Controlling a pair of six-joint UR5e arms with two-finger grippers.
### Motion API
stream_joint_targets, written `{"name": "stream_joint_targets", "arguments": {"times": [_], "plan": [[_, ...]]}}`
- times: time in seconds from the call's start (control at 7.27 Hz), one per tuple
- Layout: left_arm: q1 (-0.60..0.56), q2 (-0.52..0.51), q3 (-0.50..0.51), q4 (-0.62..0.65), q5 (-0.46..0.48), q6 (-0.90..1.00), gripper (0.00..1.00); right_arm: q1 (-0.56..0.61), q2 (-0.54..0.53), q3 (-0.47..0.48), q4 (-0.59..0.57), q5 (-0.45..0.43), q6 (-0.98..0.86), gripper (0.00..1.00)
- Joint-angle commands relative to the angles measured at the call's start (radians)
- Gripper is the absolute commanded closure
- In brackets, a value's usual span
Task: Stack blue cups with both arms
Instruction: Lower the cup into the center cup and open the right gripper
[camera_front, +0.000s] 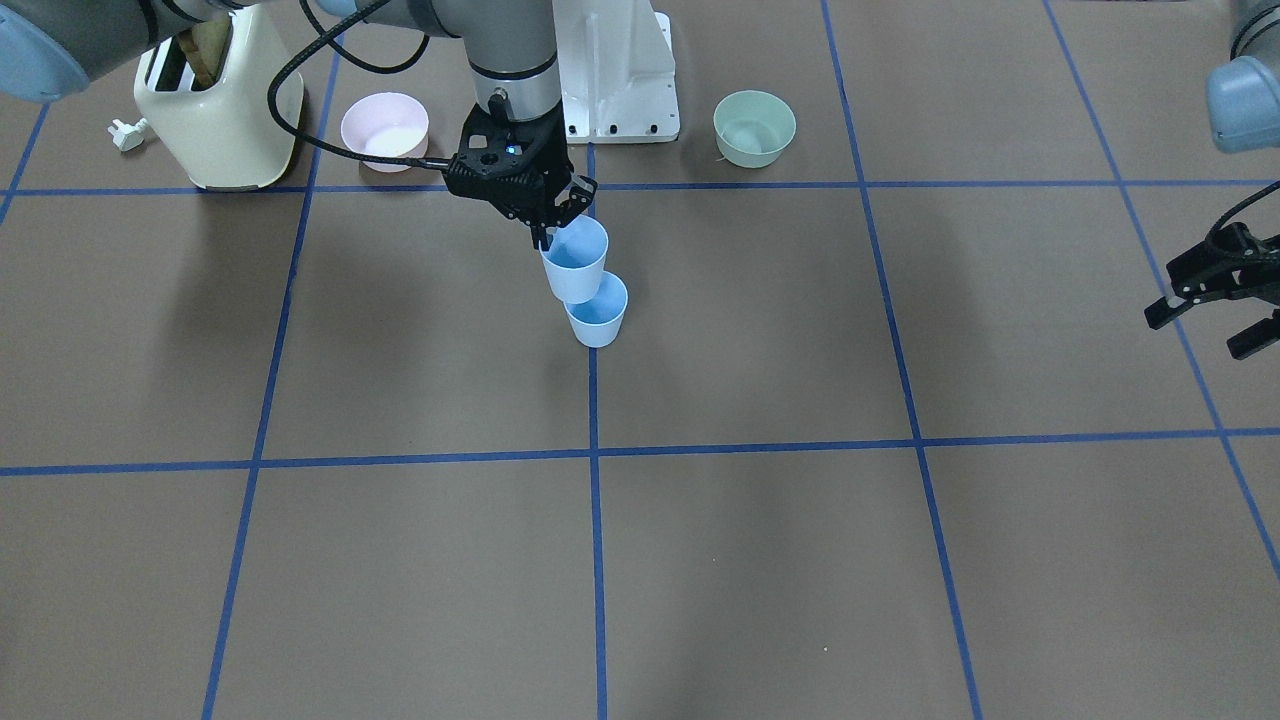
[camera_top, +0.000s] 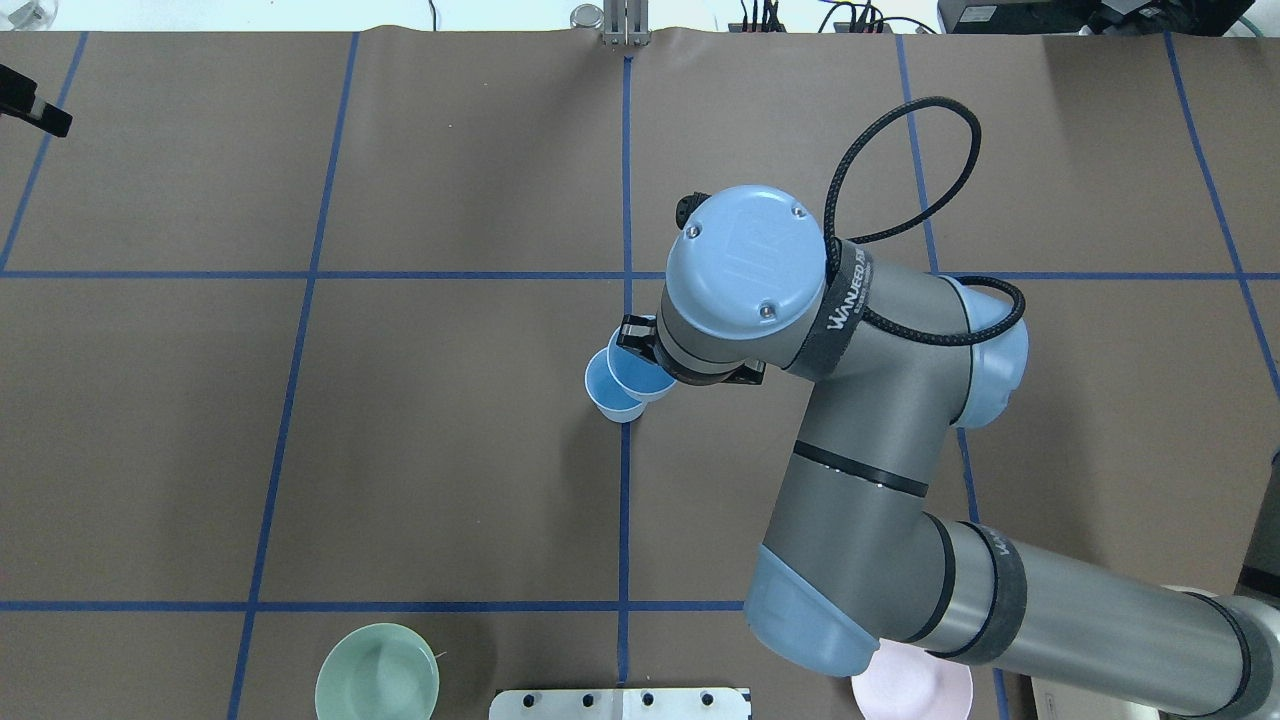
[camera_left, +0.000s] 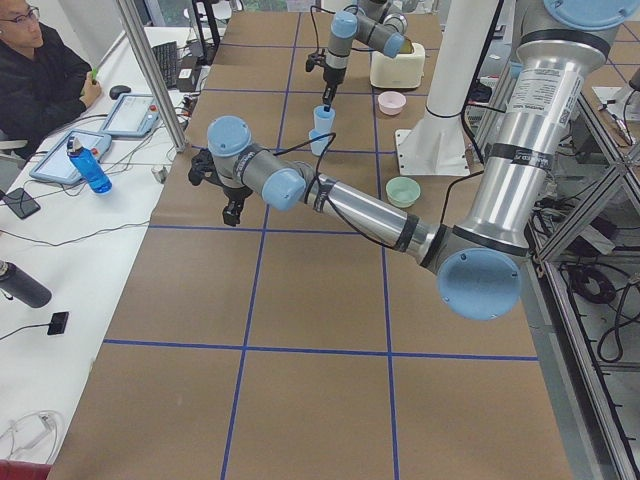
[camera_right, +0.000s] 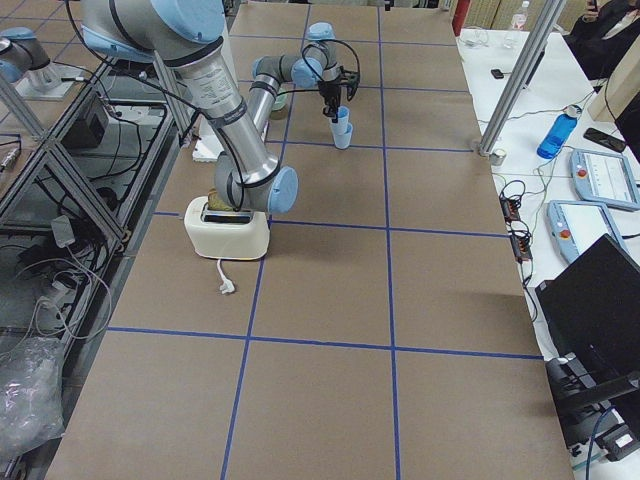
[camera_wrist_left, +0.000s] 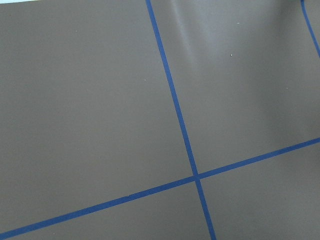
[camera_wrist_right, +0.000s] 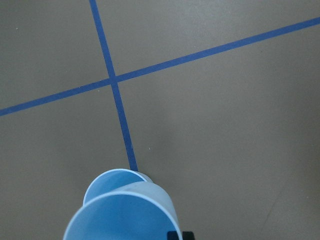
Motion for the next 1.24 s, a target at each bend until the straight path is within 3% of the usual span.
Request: {"name": "stream_joint_targets", "arguments": {"times": [0.0, 1.1], "plan": [[0.0, 0.005, 0.001, -0.002, 0.0, 0.001, 0.02, -0.016, 0.015, -0.022, 0.0, -0.017, 0.003, 1.0], [0.0, 0.005, 0.001, -0.002, 0.0, 0.006, 0.02, 0.016, 0.029, -0.028, 0.003, -0.014, -0.024, 1.0]]}}
